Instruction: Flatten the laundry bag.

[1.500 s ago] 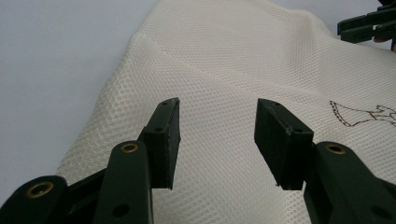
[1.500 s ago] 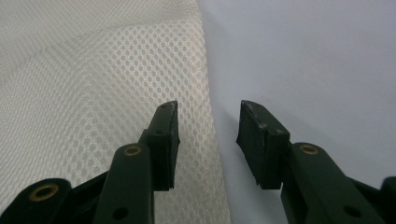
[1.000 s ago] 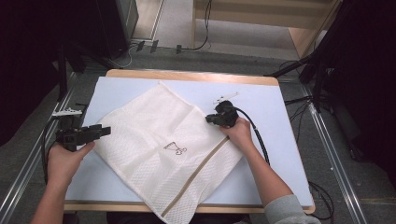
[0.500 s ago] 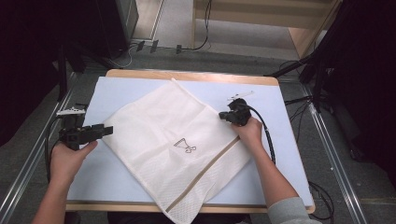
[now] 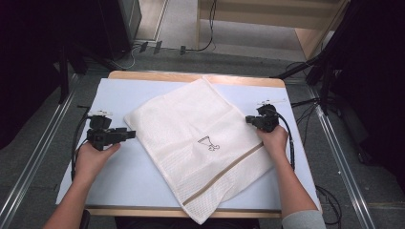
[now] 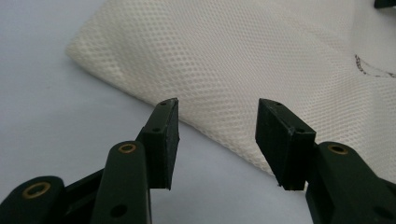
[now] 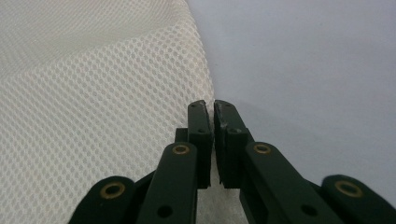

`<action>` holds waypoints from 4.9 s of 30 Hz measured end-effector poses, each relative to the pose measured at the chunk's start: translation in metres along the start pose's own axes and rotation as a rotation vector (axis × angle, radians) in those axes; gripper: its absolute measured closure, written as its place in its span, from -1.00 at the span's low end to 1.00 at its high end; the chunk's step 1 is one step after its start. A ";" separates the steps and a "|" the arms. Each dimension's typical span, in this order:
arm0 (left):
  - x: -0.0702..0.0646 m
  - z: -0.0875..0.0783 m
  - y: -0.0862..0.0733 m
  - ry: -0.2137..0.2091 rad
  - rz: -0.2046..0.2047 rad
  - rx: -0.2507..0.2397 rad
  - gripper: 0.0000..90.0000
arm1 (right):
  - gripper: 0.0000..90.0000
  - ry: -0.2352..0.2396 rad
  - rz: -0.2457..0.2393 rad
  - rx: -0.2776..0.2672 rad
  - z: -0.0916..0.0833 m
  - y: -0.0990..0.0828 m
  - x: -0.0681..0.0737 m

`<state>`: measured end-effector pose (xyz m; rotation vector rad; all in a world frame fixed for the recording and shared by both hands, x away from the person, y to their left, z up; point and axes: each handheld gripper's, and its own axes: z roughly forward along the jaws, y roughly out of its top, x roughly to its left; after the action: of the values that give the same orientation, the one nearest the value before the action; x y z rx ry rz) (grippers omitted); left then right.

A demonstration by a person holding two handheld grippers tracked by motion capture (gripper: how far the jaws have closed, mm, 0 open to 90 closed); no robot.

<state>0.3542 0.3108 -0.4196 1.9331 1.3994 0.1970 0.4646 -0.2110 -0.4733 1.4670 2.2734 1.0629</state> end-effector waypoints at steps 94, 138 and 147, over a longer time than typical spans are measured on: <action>0.010 0.028 0.039 -0.013 -0.001 -0.017 0.14 | 0.11 0.127 -0.149 -0.006 -0.067 -0.064 0.072; -0.020 0.031 -0.024 -0.034 -0.028 0.110 0.91 | 0.85 0.081 -0.116 0.051 -0.036 -0.054 0.070; -0.007 0.033 -0.007 -0.040 -0.052 0.082 0.97 | 0.93 0.081 -0.093 0.043 -0.036 -0.044 0.066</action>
<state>0.3627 0.2902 -0.4454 1.9542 1.4497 0.0773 0.3831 -0.1800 -0.4654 1.3422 2.4089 1.0711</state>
